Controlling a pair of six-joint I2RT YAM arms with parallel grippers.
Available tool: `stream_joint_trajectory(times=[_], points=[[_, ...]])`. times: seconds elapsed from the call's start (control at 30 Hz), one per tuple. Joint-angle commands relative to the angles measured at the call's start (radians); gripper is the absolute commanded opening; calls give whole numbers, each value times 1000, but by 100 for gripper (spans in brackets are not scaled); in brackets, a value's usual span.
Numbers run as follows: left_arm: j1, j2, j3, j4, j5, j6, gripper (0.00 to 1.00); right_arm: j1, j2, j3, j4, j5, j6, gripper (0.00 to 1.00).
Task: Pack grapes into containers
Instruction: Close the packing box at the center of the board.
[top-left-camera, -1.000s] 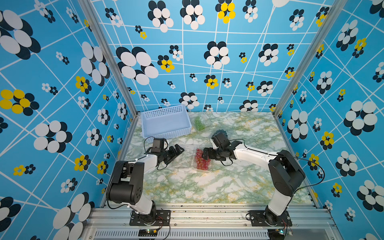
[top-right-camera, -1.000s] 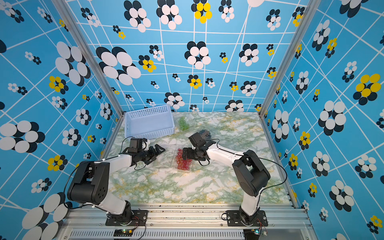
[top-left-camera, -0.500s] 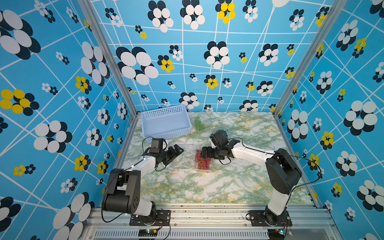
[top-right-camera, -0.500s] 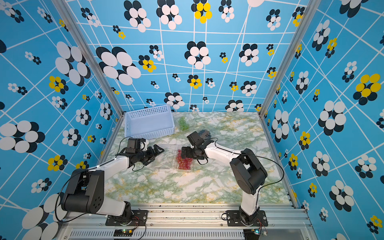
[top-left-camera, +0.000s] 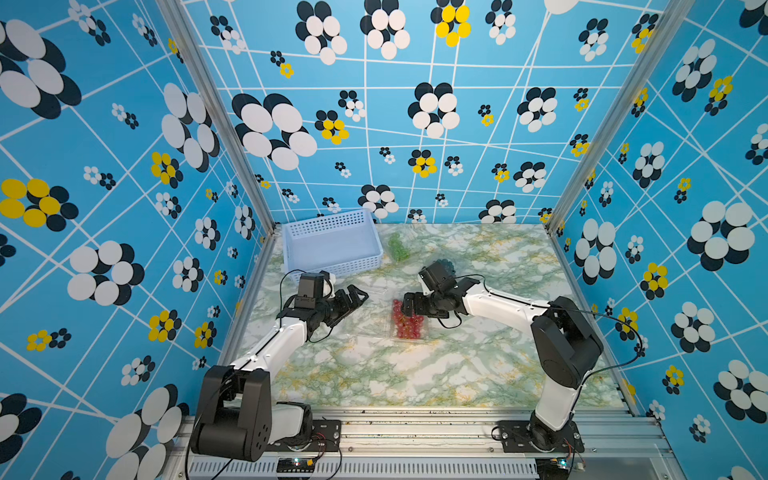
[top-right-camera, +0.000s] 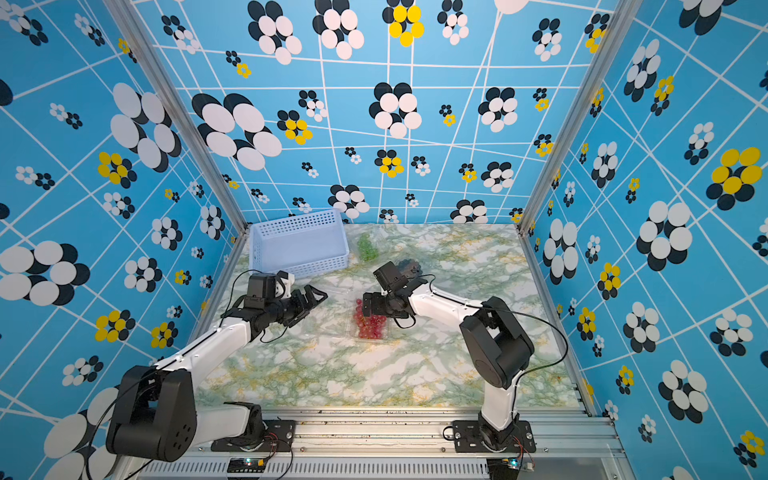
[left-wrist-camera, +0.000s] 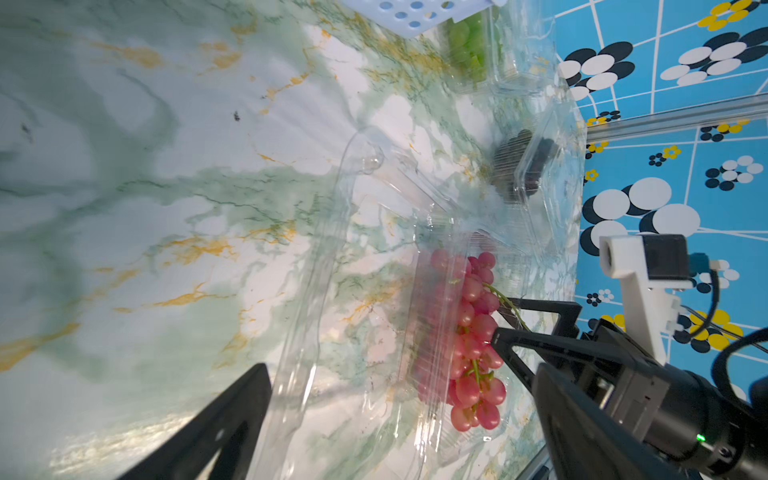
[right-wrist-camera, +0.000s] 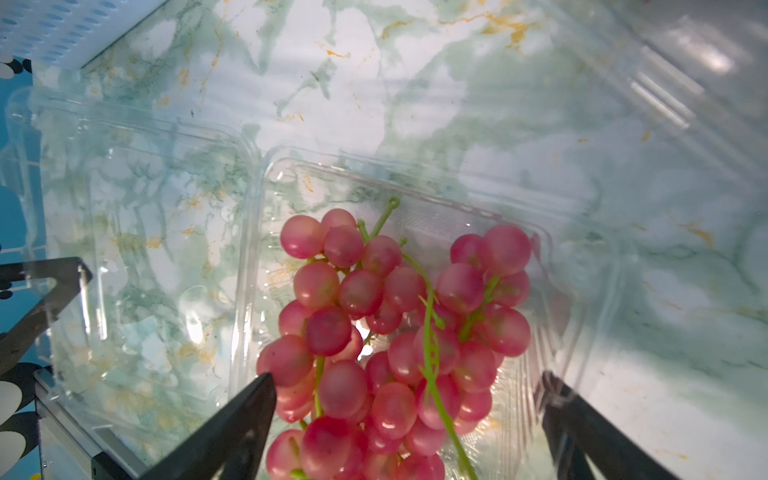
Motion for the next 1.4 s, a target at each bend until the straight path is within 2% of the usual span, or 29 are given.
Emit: stream_joint_trajectory(times=[0.0,0.3,0.7,1.37], points=[[-37,-36,40,-23,12,-13,100,9,-1,18,-6,-6,16,99],[-139,-78,74,-32,-29,-35,100,8,-11,7,5,-13,24,99],[-249,-61,111,26,-64,-60,100,8,-30,-20,26,-40,39,99],[-230,-77,10,95,-65,-62,100,55,71,55,76,-83,101,99]])
